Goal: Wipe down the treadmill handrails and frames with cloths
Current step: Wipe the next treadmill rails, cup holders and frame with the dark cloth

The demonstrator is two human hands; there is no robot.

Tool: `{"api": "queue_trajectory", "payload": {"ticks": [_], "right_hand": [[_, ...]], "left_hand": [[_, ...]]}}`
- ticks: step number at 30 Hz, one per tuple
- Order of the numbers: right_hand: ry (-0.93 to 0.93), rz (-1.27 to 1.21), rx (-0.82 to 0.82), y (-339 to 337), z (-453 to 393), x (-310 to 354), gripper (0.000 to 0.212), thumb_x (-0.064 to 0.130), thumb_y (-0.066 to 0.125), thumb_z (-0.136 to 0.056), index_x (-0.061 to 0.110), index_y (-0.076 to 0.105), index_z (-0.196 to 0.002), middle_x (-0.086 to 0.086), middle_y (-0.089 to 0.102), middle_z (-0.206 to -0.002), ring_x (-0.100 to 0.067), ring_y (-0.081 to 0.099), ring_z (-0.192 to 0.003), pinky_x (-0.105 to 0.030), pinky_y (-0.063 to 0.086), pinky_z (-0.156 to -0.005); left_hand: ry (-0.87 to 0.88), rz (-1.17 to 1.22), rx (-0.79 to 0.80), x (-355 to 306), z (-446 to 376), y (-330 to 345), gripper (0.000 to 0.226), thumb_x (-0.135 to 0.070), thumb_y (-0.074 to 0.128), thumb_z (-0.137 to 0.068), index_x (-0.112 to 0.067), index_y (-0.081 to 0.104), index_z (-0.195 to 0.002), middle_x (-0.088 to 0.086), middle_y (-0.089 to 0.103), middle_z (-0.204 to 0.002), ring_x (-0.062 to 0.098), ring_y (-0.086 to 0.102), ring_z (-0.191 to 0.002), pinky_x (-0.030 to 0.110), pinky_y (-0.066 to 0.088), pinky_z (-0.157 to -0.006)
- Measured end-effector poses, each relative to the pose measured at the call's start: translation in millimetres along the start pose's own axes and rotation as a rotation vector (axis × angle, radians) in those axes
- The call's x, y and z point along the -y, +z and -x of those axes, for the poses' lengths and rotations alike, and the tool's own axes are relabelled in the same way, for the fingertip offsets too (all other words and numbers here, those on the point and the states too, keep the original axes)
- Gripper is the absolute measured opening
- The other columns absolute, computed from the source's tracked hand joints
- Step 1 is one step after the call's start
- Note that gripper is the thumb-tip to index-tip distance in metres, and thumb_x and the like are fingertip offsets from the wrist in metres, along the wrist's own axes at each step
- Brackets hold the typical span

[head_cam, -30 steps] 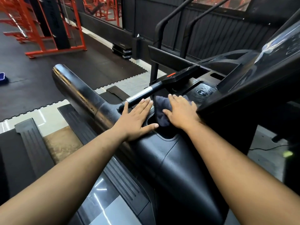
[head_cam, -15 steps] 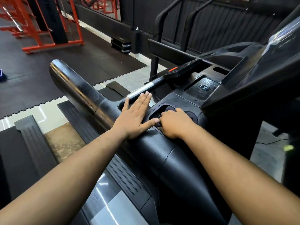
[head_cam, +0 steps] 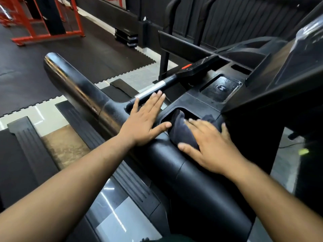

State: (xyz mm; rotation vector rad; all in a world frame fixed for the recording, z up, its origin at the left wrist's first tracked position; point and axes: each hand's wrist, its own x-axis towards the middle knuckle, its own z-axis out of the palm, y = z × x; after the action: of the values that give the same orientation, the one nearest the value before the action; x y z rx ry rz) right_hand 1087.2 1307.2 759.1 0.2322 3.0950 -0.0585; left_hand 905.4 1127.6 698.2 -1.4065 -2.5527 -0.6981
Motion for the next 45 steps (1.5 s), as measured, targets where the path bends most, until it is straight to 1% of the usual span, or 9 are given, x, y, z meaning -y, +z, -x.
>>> {"api": "queue_trajectory", "payload": {"ticks": [3, 8, 17, 23, 28, 32, 39, 42, 45], "right_hand": [[-0.042, 0.084, 0.137, -6.5, -37.8, 14.9, 0.082, 0.082, 0.012, -0.089, 0.036, 0.046, -0.147, 0.009, 0.052, -0.152, -0.017, 0.036, -0.148, -0.07, 0.01, -0.117], [-0.137, 0.106, 0.041, -1.8, -38.7, 16.5, 0.067, 0.074, 0.009, -0.092, 0.037, 0.056, -0.123, 0.009, 0.068, -0.118, -0.023, 0.054, -0.125, -0.052, 0.037, -0.103], [0.073, 0.129, -0.159, 13.1, -8.0, -0.3, 0.064, 0.069, 0.031, -0.096, 0.036, 0.038, -0.151, 0.001, 0.036, -0.162, -0.018, 0.029, -0.15, -0.059, 0.025, -0.115], [0.168, 0.16, -0.316, 17.3, 1.8, -12.1, 0.06, 0.066, 0.033, -0.09, 0.033, 0.05, -0.137, 0.0, 0.057, -0.136, -0.028, 0.056, -0.125, -0.049, 0.045, -0.097], [0.331, 0.031, -0.201, 15.7, -64.3, -2.7, 0.073, 0.062, 0.04, -0.098, 0.027, 0.024, -0.161, -0.008, 0.02, -0.169, -0.028, 0.021, -0.155, -0.055, 0.024, -0.12], [0.168, 0.053, -0.157, 9.9, -100.3, 4.4, 0.065, 0.059, 0.04, -0.101, 0.032, 0.029, -0.159, 0.003, 0.028, -0.168, -0.019, 0.023, -0.155, -0.056, 0.016, -0.122], [0.396, -0.036, -0.271, -6.0, -127.1, 20.7, 0.039, 0.05, 0.042, -0.101, 0.027, 0.057, -0.128, 0.0, 0.061, -0.134, -0.027, 0.051, -0.13, -0.051, 0.04, -0.106], [0.295, -0.09, -0.195, -0.9, -111.9, 20.0, 0.049, 0.055, 0.044, -0.099, 0.032, 0.052, -0.141, 0.004, 0.054, -0.148, -0.023, 0.045, -0.14, -0.046, 0.04, -0.11], [0.464, -0.03, -0.175, -3.8, -109.7, 5.5, 0.062, 0.061, 0.037, -0.101, 0.033, 0.037, -0.156, 0.002, 0.039, -0.163, -0.02, 0.032, -0.151, -0.048, 0.03, -0.12]], "left_hand": [[-0.003, 0.004, 0.004, -2.2, -0.6, -2.1, 0.093, -0.077, 0.019, -0.093, -0.021, 0.002, -0.165, -0.005, -0.004, -0.173, 0.008, -0.007, -0.158, 0.054, -0.007, -0.126], [-0.037, -0.028, 0.014, -5.1, 2.4, -2.9, 0.093, -0.078, 0.018, -0.092, -0.023, 0.002, -0.165, -0.006, -0.005, -0.173, 0.007, -0.008, -0.158, 0.052, -0.011, -0.126], [-0.007, -0.145, 0.071, -14.1, 4.3, -6.7, 0.093, -0.079, 0.015, -0.09, -0.025, 0.002, -0.165, -0.005, -0.006, -0.173, 0.01, -0.007, -0.158, 0.057, -0.008, -0.125], [0.118, -0.102, 0.138, -5.4, -8.4, -10.7, 0.095, -0.08, 0.02, -0.089, -0.026, 0.0, -0.165, -0.007, -0.006, -0.172, 0.007, -0.008, -0.158, 0.052, -0.016, -0.124], [0.101, -0.151, 0.201, 18.3, -44.3, -16.2, 0.102, -0.087, 0.014, -0.084, -0.027, -0.004, -0.165, -0.01, -0.009, -0.172, 0.004, -0.008, -0.157, 0.058, -0.015, -0.123], [0.092, -0.224, 0.311, 43.7, -68.3, -19.8, 0.108, -0.092, 0.012, -0.079, -0.028, -0.004, -0.165, -0.011, -0.009, -0.172, 0.002, -0.008, -0.156, 0.061, -0.016, -0.121], [0.196, -0.166, 0.4, 75.4, -100.2, -24.1, 0.114, -0.096, 0.011, -0.076, -0.026, -0.003, -0.165, -0.011, -0.013, -0.171, 0.002, -0.015, -0.155, 0.061, -0.012, -0.123], [0.318, -0.149, 0.411, 73.2, -109.0, -20.6, 0.116, -0.097, 0.011, -0.075, -0.024, -0.005, -0.164, -0.012, -0.013, -0.171, 0.003, -0.017, -0.154, 0.062, -0.01, -0.123], [0.394, -0.173, 0.421, 71.7, -109.3, -12.9, 0.119, -0.098, 0.0, -0.071, -0.024, -0.01, -0.163, -0.011, -0.016, -0.17, 0.007, -0.018, -0.155, 0.063, -0.01, -0.123]]}}
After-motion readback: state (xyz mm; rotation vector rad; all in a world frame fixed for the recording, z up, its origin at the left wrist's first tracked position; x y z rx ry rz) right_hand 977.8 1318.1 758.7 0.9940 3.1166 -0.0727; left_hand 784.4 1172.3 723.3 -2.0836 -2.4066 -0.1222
